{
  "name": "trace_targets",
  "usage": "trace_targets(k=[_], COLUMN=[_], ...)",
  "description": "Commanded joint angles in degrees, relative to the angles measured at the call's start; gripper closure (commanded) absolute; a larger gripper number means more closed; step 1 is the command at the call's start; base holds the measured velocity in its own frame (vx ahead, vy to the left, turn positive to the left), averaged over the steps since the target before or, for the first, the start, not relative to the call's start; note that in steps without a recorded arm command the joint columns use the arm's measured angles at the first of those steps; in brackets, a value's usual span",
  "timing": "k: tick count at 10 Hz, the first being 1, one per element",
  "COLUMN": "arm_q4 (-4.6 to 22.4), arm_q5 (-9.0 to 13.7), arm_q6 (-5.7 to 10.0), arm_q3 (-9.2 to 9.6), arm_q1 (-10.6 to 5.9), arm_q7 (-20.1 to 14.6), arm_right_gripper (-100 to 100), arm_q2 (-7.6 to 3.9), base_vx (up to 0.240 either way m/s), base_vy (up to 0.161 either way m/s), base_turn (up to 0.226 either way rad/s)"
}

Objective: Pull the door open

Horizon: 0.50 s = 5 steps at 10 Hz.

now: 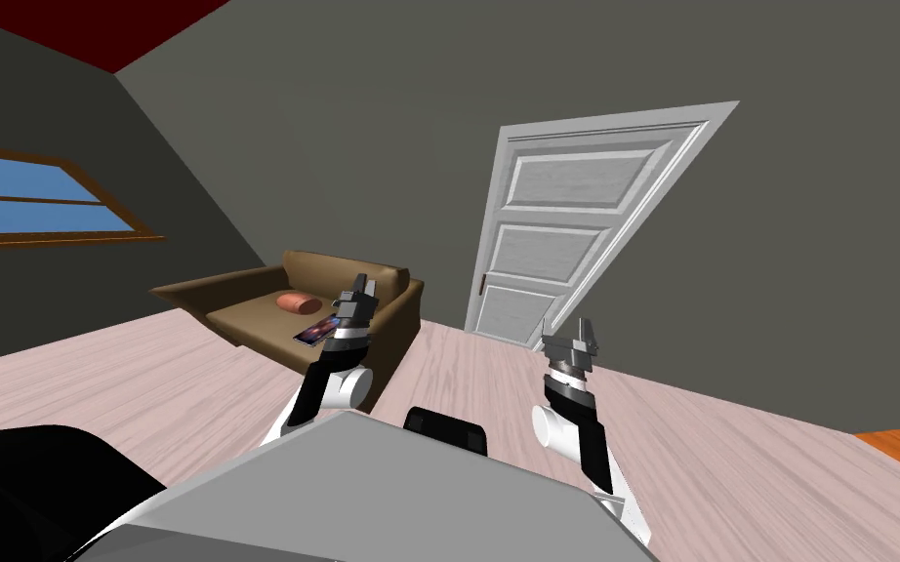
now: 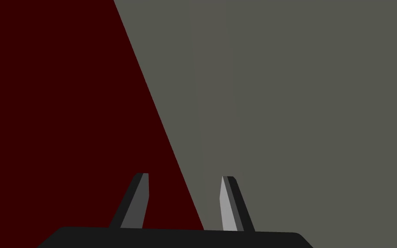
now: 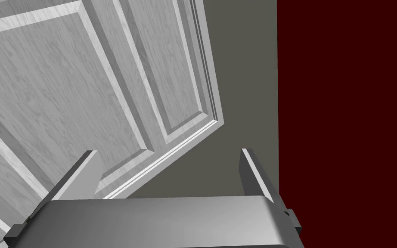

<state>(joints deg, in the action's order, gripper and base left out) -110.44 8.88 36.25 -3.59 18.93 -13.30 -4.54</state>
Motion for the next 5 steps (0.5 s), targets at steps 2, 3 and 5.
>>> trace_targets(k=[2, 3, 5], arm_q4=[4.0, 5.6, 8.8], arm_q5=[1.8, 2.5, 3.8], arm_q6=[0.81, 1.11, 1.72], arm_q3=[-0.13, -0.14, -0.15], arm_q1=[-1.42, -2.01, -3.20], arm_q7=[-3.2, -4.4, -6.7], arm_right_gripper=[-100, -100, -100], arm_q2=[-0.39, -0.48, -0.67], base_vx=[0.095, 0.096, 0.100], base_vy=[0.001, -0.004, -0.018], base_turn=[0.106, 0.104, 0.089])
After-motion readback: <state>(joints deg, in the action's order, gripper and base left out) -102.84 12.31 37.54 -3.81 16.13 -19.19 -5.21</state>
